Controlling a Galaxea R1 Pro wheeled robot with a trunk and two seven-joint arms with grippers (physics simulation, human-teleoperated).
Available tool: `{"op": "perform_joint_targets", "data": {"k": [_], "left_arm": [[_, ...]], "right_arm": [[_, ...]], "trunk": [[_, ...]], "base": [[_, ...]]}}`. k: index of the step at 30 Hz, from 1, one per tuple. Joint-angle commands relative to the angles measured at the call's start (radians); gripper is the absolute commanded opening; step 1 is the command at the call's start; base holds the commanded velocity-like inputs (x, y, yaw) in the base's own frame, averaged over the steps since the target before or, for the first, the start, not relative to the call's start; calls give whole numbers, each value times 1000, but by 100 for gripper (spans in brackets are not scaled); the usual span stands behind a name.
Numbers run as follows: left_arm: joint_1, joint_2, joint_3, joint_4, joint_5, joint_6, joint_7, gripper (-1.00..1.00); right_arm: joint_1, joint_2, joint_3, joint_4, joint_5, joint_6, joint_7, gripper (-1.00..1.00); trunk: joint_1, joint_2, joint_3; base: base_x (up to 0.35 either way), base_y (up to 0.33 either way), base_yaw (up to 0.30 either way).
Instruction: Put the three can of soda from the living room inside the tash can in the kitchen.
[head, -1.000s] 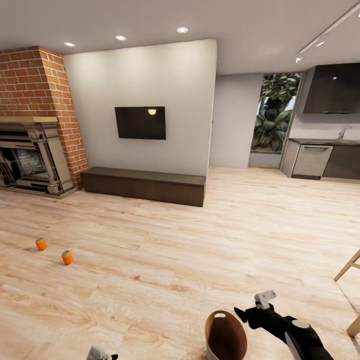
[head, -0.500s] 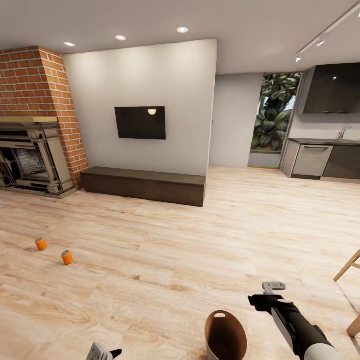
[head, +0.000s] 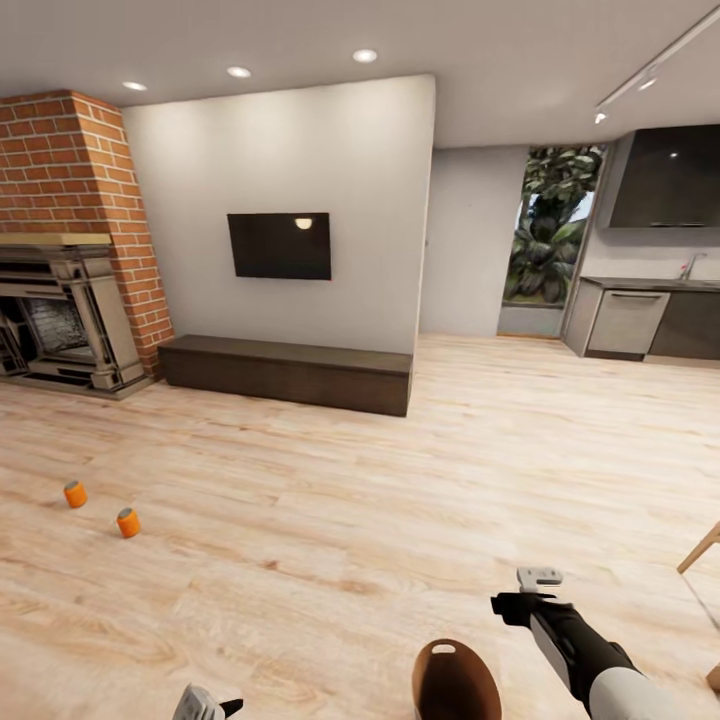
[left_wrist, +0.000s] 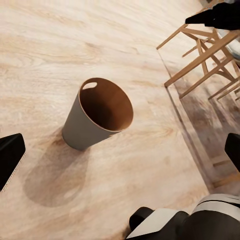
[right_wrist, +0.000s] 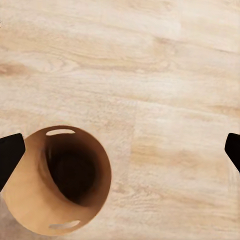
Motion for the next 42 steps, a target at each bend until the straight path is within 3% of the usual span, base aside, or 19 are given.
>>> {"op": "perform_joint_targets", "data": {"k": [1,20,42], "left_arm": [[0,0,0,0,0,0,0,100],[0,0,5,-1,0,0,0,100],[0,0,5,-1,0,-1,0,100]], "right_arm": [[-1,1,0,2,0,-6,0,100],[-3,21,2,8,0,-57,-1,100],[-3,22,2,8,0,-58,-1,100]], "trunk": [[0,0,0],[0,0,0],[0,0,0]], "base": [[211,0,0],[46,0,0],[0,0,0]]}}
